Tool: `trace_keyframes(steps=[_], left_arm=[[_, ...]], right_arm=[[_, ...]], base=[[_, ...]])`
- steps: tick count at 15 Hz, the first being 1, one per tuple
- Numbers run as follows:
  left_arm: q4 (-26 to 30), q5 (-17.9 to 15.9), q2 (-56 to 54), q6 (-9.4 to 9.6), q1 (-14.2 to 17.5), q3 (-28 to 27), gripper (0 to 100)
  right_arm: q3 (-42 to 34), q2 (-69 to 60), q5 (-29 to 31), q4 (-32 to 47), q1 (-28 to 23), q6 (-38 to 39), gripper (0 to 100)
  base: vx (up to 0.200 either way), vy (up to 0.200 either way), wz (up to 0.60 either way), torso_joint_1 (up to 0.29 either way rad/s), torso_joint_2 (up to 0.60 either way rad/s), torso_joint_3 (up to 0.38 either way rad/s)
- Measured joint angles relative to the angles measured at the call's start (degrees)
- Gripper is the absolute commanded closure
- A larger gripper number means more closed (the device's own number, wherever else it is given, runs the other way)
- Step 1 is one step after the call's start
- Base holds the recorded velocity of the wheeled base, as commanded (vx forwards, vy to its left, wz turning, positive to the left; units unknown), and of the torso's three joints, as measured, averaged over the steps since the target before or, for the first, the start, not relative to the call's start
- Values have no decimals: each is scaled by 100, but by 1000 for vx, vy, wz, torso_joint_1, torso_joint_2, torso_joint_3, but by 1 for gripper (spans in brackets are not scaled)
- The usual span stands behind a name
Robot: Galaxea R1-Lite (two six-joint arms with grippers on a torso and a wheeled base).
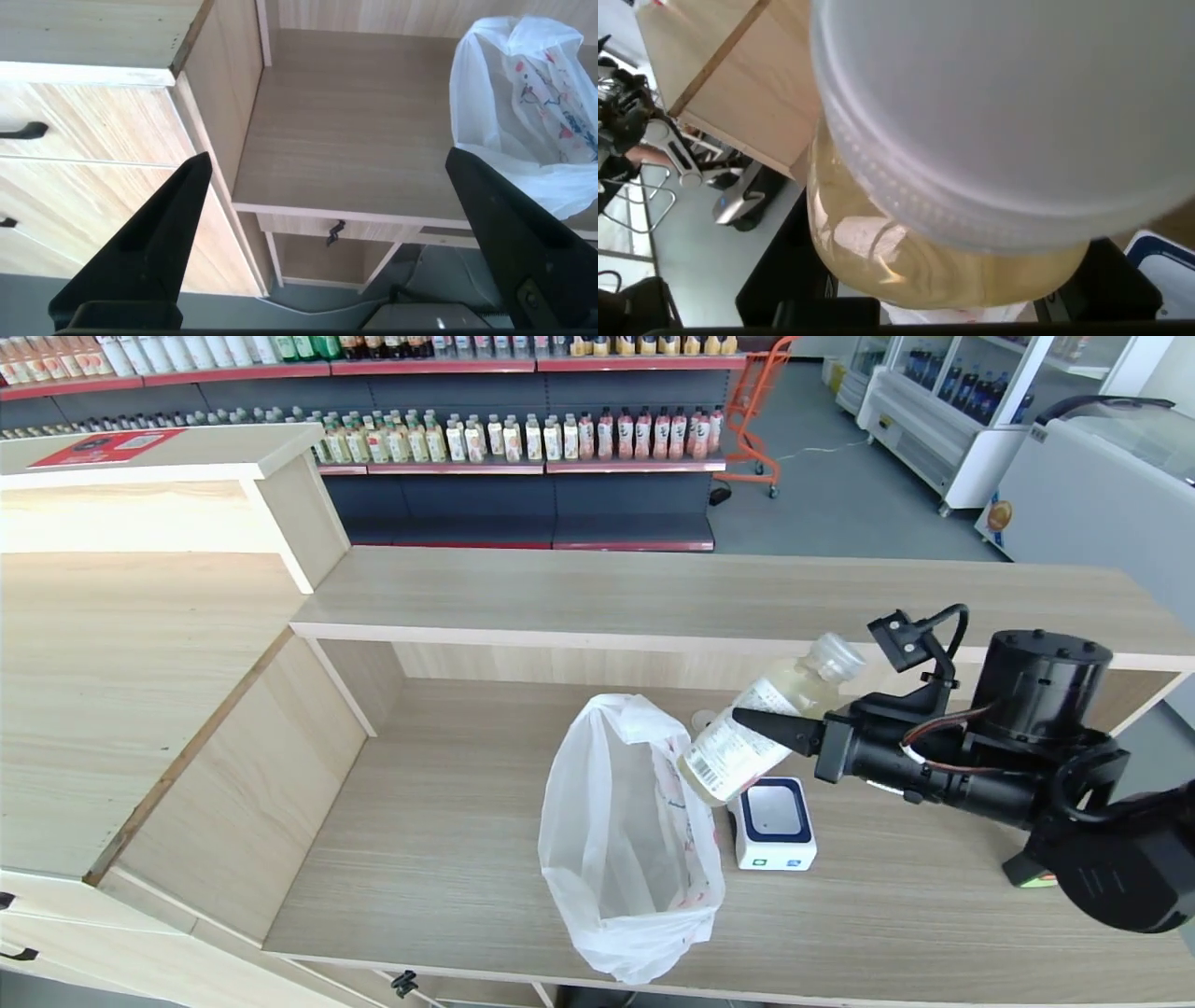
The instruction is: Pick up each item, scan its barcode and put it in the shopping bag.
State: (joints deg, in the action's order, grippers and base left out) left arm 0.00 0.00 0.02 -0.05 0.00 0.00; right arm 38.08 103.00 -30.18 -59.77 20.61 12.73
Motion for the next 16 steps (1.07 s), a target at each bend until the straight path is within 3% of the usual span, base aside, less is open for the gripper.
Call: trace_keyframes(steps=[3, 6, 13, 16], left_arm=[[0, 2, 0, -2, 0, 0, 0], [2, 2, 0, -2, 0, 0, 0], [2, 0, 0, -2, 0, 0, 0], [2, 2, 0, -2, 0, 0, 0]], right_arm=[[391, 775, 881, -11, 450, -61, 100], [552, 1499, 1046, -414, 772, -261, 100], [1425, 3274, 1434, -1180, 1273, -2299, 100], [1712, 3962, 1469, -1876, 1307, -3087, 100]], base=[[0, 0, 0, 0, 0, 0], [0, 0, 0, 0, 0, 0], [0, 0, 0, 0, 0, 0], [0, 0, 0, 0, 0, 0]])
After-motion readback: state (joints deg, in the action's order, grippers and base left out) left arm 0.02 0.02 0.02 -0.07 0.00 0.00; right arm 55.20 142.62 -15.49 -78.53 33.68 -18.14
